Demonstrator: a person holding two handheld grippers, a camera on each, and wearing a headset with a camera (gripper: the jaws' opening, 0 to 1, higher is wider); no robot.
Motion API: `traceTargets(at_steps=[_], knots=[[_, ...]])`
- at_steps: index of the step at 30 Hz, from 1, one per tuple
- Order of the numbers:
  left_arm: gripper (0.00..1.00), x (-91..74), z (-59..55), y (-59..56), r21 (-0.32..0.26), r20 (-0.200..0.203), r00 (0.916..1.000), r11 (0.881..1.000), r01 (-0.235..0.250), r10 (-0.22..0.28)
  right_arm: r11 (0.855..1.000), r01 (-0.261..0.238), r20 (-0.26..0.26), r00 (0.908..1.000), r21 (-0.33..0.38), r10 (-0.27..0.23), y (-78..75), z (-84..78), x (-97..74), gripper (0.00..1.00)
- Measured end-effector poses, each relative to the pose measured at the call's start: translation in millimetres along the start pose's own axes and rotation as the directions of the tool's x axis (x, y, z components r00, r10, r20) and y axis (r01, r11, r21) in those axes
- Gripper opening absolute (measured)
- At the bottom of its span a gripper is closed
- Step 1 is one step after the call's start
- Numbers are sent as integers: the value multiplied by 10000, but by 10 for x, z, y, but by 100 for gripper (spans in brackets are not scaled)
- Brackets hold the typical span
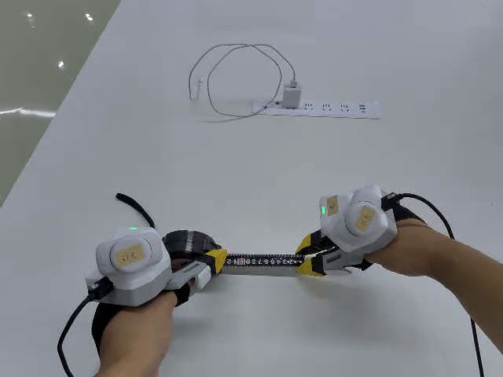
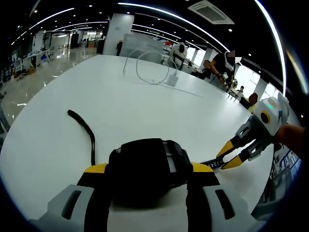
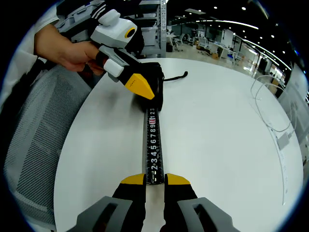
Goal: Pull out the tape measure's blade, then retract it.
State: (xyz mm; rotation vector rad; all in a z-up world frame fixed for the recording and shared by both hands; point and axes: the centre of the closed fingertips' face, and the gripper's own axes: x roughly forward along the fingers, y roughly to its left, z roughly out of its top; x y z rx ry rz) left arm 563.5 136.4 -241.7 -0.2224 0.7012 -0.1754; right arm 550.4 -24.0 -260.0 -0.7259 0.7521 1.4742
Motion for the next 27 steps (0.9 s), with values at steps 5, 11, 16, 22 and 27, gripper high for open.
traceTargets(at_steps=[5,11,16,22,27], knots=[[60,-2,0,3,-8,-6,10000,10000,17,-17,10000,-24,45,10000,-17,24,2,46,36,9],[60,-4,-1,2,-27,-1,10000,10000,33,-33,10000,-70,137,9999,-11,70,-2,97,76,9],[60,-6,1,5,-55,4,10000,10000,48,-48,10000,-96,198,9998,-20,96,-1,145,107,9],[60,-6,4,9,-71,6,10000,10000,55,-55,9999,-120,243,9996,-28,121,-4,193,145,9],[60,-6,6,8,-70,6,10000,10000,49,-49,9999,-137,287,9995,14,137,-12,236,175,9]])
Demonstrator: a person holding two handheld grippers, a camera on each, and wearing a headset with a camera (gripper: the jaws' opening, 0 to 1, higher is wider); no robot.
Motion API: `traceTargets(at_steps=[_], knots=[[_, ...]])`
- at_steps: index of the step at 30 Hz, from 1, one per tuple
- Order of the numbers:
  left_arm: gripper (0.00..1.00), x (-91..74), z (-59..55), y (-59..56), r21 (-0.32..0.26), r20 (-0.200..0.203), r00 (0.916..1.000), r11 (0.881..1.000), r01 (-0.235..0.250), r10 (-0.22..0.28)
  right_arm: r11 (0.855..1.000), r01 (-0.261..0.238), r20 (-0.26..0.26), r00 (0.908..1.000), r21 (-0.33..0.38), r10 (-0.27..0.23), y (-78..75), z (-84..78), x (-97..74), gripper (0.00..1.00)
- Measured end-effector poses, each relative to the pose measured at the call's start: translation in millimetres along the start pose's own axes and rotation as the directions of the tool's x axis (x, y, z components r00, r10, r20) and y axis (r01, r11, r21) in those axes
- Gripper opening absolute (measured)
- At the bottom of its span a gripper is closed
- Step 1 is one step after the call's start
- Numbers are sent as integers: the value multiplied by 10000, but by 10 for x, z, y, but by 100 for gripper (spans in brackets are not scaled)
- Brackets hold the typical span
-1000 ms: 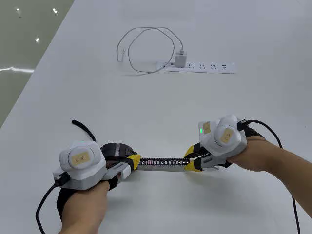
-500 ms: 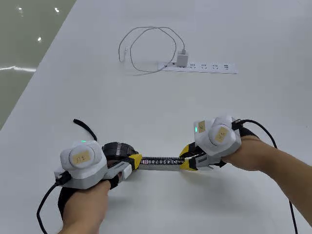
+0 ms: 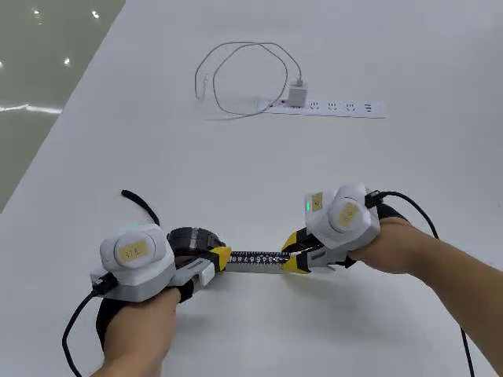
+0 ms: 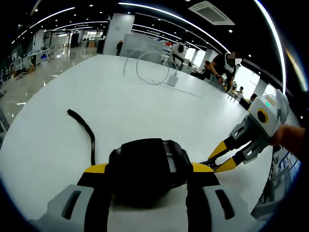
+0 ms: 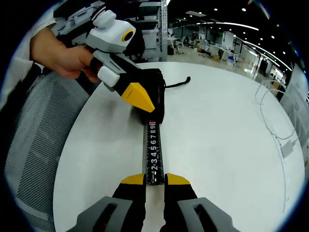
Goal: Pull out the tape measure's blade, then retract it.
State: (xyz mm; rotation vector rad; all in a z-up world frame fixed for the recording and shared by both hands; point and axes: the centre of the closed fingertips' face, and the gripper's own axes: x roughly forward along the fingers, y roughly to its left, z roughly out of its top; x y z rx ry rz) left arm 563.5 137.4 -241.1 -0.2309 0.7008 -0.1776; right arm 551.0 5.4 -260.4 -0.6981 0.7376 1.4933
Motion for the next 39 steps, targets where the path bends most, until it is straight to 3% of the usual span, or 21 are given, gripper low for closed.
traceTargets(at_steps=[39], knots=[[60,-1,-1,1,-40,-30,10000,10000,49,-49,9996,-277,349,9990,101,273,15,324,271,9]])
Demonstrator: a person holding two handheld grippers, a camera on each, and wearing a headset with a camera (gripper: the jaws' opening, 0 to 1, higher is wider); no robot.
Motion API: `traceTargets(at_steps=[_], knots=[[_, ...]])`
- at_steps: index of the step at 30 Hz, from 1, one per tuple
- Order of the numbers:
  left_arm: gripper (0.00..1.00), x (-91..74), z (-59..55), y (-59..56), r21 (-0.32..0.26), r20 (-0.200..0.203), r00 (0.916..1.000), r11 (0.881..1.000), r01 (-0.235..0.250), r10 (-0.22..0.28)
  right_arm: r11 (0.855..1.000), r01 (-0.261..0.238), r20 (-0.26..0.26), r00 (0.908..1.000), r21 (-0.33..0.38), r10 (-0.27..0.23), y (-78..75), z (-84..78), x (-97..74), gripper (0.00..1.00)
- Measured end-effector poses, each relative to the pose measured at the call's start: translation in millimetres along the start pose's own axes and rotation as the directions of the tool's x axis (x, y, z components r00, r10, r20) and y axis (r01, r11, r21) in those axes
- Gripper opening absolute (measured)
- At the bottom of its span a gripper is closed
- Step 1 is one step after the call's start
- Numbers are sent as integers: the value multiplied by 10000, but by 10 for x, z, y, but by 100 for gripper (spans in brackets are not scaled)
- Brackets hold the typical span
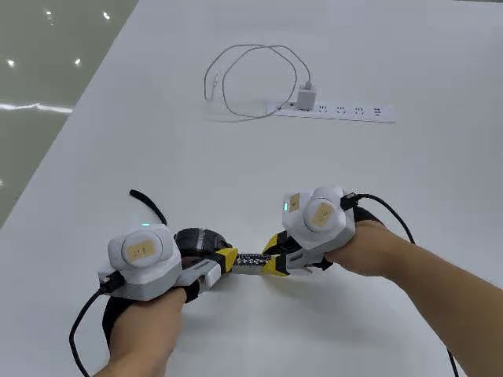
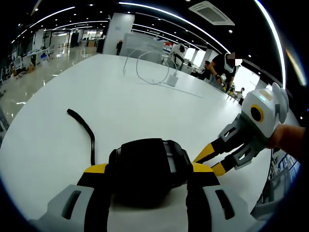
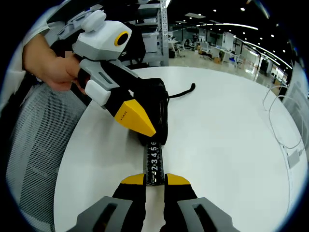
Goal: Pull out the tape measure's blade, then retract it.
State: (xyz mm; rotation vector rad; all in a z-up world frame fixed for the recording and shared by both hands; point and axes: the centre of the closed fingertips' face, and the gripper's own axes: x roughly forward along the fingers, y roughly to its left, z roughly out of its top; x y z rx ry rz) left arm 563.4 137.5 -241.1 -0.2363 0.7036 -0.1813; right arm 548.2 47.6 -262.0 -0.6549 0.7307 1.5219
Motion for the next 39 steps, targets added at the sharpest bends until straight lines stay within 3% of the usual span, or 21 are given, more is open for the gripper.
traceTargets(at_steps=[39], knots=[[60,6,-3,3,23,-22,10000,10000,-14,14,9999,-131,513,9986,24,130,22,325,295,10]])
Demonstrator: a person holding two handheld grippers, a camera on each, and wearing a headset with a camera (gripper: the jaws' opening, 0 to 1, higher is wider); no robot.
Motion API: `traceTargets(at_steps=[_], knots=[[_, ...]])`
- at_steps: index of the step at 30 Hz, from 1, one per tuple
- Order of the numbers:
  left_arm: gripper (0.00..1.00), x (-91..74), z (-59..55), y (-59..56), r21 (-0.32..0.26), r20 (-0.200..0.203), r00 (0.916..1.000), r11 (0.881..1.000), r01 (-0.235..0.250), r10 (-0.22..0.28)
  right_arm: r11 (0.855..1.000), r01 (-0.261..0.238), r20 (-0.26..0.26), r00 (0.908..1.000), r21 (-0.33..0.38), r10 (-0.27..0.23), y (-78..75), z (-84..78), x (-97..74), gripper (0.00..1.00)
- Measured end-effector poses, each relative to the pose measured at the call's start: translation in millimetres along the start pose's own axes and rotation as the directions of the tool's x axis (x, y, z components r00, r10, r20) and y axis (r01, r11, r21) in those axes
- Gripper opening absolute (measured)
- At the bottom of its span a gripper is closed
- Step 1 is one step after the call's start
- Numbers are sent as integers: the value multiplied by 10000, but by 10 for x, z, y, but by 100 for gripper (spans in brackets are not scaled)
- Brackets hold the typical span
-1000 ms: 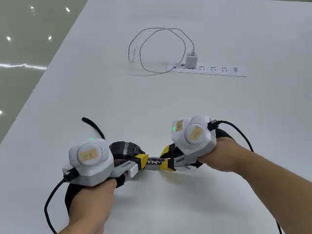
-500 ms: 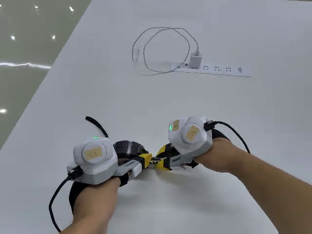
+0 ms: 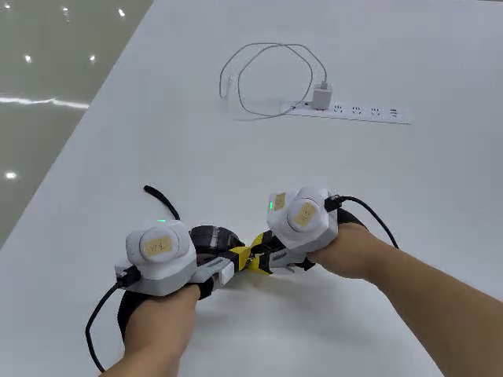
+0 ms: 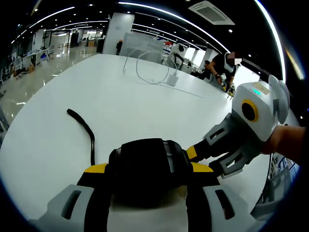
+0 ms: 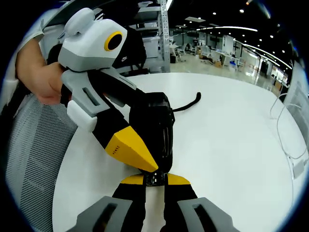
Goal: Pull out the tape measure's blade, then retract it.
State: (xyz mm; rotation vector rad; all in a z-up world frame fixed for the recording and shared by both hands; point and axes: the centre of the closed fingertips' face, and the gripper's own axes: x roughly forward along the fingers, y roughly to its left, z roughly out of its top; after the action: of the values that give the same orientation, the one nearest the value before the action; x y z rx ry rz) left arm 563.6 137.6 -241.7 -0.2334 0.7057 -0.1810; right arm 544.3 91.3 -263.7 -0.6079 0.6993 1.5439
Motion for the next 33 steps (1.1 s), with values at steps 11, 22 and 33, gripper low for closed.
traceTargets(at_steps=[11,22,33], knots=[[61,0,-1,-6,-44,-22,10000,10000,-10,10,10000,78,39,10000,6,-79,1,-4,8,10],[61,-8,10,-16,2,40,10000,10000,61,-61,9999,166,-4,9999,-38,-166,-6,-6,8,11],[62,0,14,-15,10,71,9999,10000,91,-91,9996,255,102,9996,122,-257,-25,-2,-40,15]])
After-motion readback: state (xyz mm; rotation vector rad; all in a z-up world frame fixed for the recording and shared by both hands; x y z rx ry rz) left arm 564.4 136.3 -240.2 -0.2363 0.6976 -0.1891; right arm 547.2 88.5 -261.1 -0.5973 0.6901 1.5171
